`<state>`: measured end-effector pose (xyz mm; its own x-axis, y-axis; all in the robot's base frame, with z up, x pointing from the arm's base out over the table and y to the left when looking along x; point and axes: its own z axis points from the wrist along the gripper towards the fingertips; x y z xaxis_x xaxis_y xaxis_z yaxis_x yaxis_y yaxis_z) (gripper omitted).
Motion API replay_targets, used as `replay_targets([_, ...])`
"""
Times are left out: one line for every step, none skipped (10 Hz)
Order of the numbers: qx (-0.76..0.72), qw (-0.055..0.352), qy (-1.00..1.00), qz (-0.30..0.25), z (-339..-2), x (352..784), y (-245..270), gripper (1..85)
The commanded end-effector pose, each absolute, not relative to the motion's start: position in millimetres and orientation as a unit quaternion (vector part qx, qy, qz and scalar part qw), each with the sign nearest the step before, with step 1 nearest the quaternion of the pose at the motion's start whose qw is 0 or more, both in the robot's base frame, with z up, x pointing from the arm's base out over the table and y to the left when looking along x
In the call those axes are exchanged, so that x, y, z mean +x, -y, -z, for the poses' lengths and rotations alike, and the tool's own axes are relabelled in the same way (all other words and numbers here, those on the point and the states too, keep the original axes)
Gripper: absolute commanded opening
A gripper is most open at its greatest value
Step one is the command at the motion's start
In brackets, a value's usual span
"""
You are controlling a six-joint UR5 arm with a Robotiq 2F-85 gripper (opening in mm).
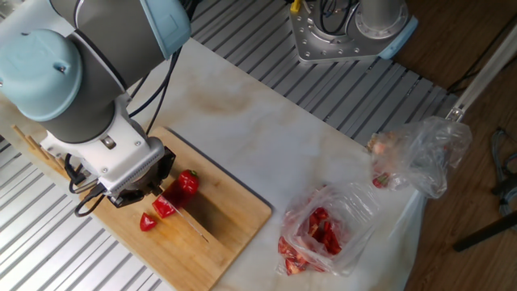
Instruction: Chop the chili peppers
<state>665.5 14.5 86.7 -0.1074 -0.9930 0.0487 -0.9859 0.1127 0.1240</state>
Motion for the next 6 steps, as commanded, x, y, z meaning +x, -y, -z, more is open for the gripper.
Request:
replay_targets([0.665, 0.057, 0.744, 0.031, -85.7, 666.8, -14.3, 1.3])
replay_targets([0.666, 0.058, 0.743, 0.031, -85.4, 666.9, -13.7, 1.3])
replay_targets([0.666, 0.058, 0.743, 0.029, -85.0, 667.3, -13.3, 1.3])
replay_targets([0.667, 0.058, 0.742, 0.03, -85.0, 667.4, -13.3, 1.3])
replay_targets([0.667, 0.057, 0.742, 0.03, -85.2, 667.6, -13.3, 1.3])
replay_targets([0.665, 0.056, 0.744, 0.031, -85.4, 667.8, -13.7, 1.3])
